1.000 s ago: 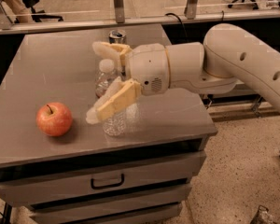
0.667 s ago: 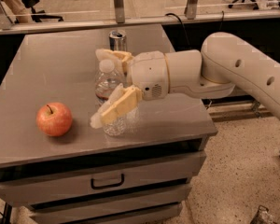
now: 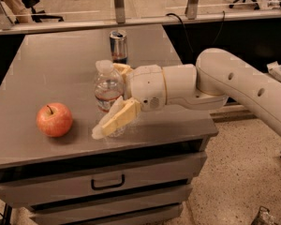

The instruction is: Knock water bottle over

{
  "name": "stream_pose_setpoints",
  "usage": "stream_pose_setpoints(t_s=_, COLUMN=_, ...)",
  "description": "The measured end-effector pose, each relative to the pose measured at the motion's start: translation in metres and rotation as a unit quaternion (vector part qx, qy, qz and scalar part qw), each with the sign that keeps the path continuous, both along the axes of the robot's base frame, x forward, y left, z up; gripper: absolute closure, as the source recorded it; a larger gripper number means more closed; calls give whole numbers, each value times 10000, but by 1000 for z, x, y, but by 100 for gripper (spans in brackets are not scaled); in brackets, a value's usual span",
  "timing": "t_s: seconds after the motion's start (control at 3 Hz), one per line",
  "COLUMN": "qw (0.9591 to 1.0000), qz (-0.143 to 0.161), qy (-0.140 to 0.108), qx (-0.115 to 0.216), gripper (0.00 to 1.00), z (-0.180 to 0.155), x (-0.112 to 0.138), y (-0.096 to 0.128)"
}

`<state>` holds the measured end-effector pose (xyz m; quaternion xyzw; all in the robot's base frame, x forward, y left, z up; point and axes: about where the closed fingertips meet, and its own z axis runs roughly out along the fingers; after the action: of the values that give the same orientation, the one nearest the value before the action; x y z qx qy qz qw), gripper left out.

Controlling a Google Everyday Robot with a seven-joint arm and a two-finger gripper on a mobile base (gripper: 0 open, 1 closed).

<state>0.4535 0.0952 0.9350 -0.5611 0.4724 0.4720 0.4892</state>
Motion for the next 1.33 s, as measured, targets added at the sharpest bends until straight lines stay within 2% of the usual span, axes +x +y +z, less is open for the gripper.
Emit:
stream_pose_setpoints(t_s=0.67, qw=9998, qz=11, qy=219, qx=-17, gripper=0, z=-25, x=-2, y=5)
stream_pose_setpoints(t_s=1.0, qw=9993, qz=-81, qy=368, qx=-69, gripper=15, z=-38, x=3, y=2)
stream_pose_setpoints(t_s=1.33, qw=9988, qz=-151, qy=450, qx=-86, gripper=39, z=-43, x=12, y=-7)
